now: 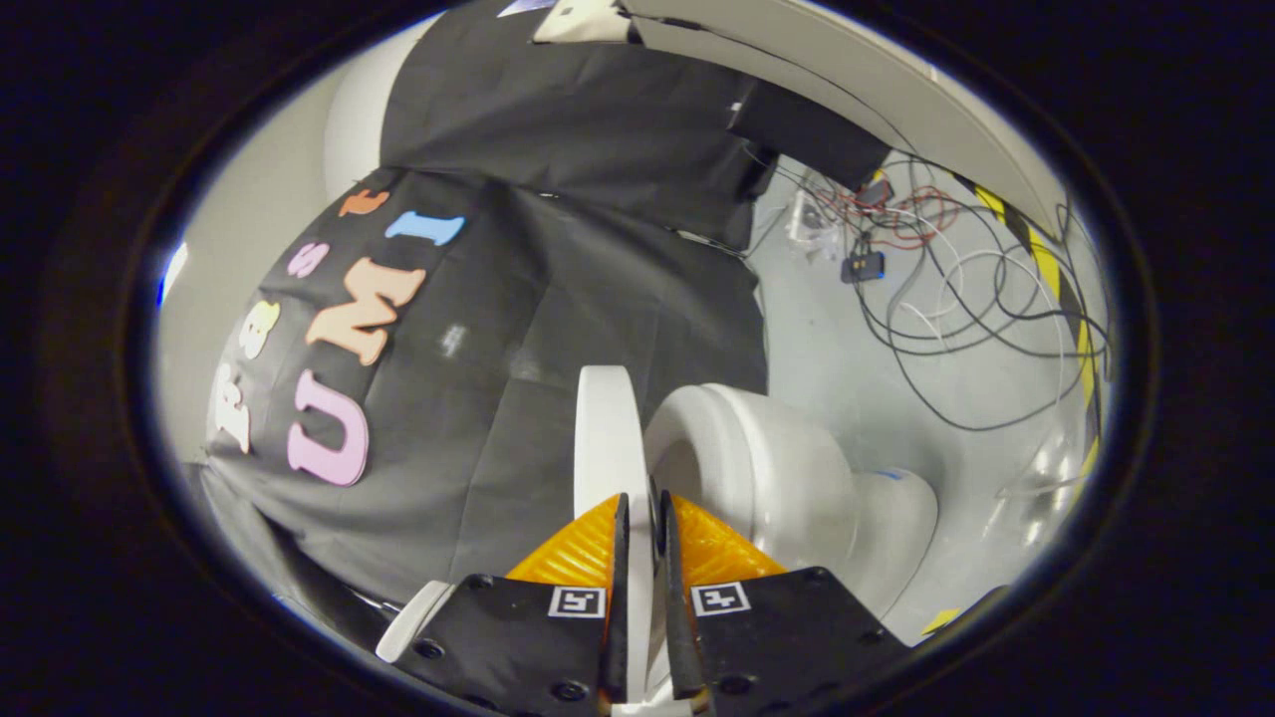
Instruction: Open the toilet lid.
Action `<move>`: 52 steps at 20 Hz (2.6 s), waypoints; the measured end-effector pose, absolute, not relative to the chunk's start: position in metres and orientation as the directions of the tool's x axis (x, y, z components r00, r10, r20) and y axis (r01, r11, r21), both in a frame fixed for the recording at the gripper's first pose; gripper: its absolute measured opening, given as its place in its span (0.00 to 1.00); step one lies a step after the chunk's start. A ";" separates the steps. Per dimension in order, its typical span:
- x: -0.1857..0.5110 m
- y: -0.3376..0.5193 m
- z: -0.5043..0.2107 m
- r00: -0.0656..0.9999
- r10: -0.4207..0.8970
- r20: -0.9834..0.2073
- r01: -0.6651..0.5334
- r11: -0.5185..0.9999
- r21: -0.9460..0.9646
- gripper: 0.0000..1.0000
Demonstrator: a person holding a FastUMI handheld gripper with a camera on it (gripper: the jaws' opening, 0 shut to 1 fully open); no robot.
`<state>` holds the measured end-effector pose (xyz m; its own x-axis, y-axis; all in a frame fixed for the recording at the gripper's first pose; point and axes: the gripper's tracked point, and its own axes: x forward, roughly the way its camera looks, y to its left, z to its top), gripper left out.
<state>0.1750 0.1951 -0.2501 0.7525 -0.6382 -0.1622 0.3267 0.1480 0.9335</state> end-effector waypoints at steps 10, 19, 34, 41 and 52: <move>0.187 0.215 -0.185 0.827 -0.545 -0.136 0.415 0.428 0.803 0.17; 0.201 0.240 -0.136 0.793 -0.580 -0.184 0.486 0.421 0.765 0.17; 0.249 0.333 -0.069 0.895 -0.326 -0.306 0.435 0.789 0.433 0.18; 0.289 0.404 -0.046 0.958 -0.174 -0.230 0.256 0.878 0.404 0.22; 0.303 0.434 -0.045 0.981 -0.019 -0.193 0.081 0.944 0.320 0.24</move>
<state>0.3032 0.4342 -0.0445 0.9811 -0.0186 -0.1927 0.0807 0.9441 0.3198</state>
